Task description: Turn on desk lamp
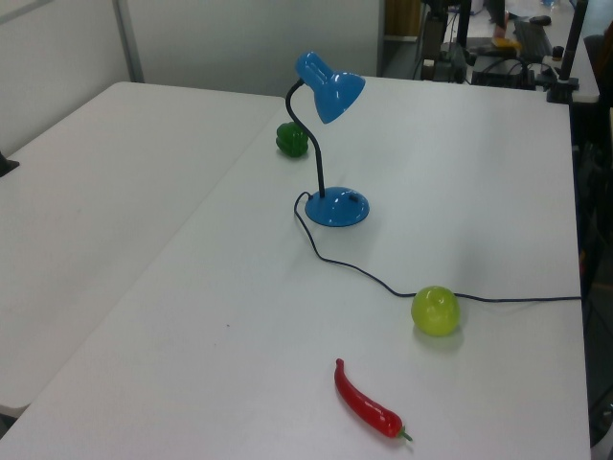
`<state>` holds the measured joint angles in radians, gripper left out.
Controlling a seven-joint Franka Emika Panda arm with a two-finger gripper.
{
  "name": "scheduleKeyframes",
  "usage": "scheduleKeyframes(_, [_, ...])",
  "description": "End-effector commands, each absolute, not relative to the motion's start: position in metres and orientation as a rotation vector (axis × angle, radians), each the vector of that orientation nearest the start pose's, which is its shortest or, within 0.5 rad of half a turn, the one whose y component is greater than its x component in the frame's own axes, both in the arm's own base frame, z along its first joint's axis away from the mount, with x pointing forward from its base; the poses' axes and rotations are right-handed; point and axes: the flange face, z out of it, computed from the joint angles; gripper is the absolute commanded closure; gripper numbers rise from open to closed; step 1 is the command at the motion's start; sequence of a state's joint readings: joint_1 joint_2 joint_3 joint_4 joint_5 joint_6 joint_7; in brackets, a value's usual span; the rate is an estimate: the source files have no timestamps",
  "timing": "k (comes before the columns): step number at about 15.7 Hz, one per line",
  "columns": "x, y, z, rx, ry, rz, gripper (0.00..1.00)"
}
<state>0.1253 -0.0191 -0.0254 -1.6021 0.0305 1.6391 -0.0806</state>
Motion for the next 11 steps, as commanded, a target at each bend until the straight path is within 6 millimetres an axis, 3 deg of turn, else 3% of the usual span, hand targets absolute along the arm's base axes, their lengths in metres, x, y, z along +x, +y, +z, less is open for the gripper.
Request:
scheduleKeyframes(1, [0.5363,0.0672,0.6256,-3.079,-0.337,-0.054,0.0])
scheduleKeyframes(11, [0.5392,0.0622,0.6245,-3.082,-0.325,-0.061,0.0])
